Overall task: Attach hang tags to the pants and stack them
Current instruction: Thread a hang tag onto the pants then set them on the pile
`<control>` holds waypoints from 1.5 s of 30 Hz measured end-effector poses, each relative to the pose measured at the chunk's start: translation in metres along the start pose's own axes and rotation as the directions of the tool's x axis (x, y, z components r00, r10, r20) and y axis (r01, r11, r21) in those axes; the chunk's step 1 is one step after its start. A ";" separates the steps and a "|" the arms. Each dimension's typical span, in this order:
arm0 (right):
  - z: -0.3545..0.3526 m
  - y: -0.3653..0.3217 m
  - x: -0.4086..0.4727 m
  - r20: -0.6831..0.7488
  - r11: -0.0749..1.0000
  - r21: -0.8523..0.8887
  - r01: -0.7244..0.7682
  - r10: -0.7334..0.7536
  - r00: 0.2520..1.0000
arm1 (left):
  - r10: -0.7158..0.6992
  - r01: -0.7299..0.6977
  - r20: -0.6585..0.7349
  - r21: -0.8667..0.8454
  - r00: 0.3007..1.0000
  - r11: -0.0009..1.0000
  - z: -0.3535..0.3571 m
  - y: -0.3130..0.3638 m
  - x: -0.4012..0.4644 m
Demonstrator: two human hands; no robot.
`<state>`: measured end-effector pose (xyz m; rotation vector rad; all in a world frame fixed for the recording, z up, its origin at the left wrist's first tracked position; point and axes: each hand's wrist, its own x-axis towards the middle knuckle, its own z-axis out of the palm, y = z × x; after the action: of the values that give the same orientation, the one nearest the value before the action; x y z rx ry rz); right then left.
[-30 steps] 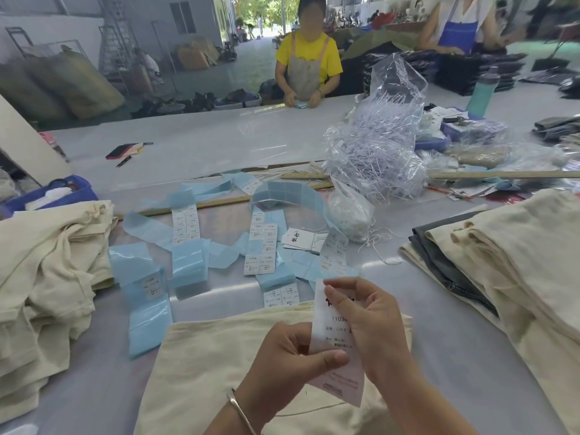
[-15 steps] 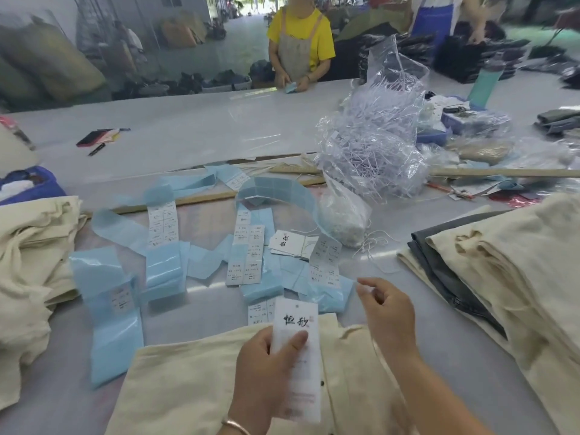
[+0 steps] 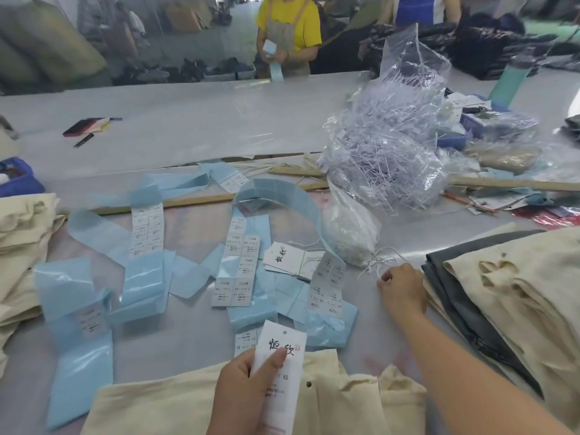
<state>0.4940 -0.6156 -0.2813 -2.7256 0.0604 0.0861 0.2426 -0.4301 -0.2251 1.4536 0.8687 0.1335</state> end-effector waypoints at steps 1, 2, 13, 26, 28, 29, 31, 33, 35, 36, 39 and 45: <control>0.000 0.000 0.001 0.003 1.000 0.030 -0.006 0.006 1.000 | 0.004 -0.004 0.005 0.004 1.000 1.000 -0.001 -0.001 0.002; -0.001 -0.001 0.001 0.015 0.994 0.110 -0.028 0.026 1.000 | 0.001 -0.001 0.010 0.003 1.000 1.000 -0.002 -0.001 0.003; -0.061 -0.046 -0.083 0.360 0.255 0.916 -0.310 -0.177 0.916 | 0.055 -0.054 0.012 -0.098 0.998 0.994 0.001 0.008 -0.014; -0.111 -0.072 -0.202 -0.042 0.664 0.439 0.605 -0.657 0.752 | 0.406 -0.419 0.169 0.052 0.898 0.906 -0.018 0.026 -0.078; -0.111 -0.074 -0.216 -0.057 0.644 0.308 0.701 -0.723 0.689 | 0.450 -0.482 0.189 0.183 0.873 0.857 -0.019 0.024 -0.084; -0.111 -0.075 -0.222 -0.052 0.635 0.303 0.711 -0.734 0.678 | 0.478 -0.513 0.187 0.274 0.858 0.813 -0.020 0.024 -0.086; -0.111 -0.077 -0.233 -0.051 0.626 0.335 0.704 -0.734 0.678 | 0.539 -0.570 0.195 0.368 0.820 0.734 -0.023 0.022 -0.090; -0.112 -0.078 -0.243 -0.044 0.618 0.407 0.673 -0.722 0.690 | 0.598 -0.629 0.211 0.375 0.773 0.680 -0.027 0.020 -0.094; -0.113 -0.076 -0.251 0.010 0.627 0.499 0.598 -0.695 0.719 | 0.626 -0.651 0.201 0.359 0.753 0.669 -0.030 0.018 -0.098; -0.114 -0.075 -0.254 0.060 0.637 0.553 0.537 -0.674 0.737 | 0.633 -0.654 0.187 0.344 0.751 0.674 -0.031 0.016 -0.100; -0.114 -0.070 -0.259 0.215 0.633 0.713 0.301 -0.606 0.766 | 0.639 -0.647 0.159 0.358 0.753 0.673 -0.035 0.010 -0.104; -0.116 -0.061 -0.264 0.245 0.770 0.464 0.439 -0.587 0.771 | 0.663 -0.640 0.088 0.380 0.744 0.668 -0.043 0.005 -0.106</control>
<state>0.2399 -0.5988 -0.1325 -2.1860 -0.7259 0.3926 0.1456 -0.4547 -0.1700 2.1116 0.3764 0.5765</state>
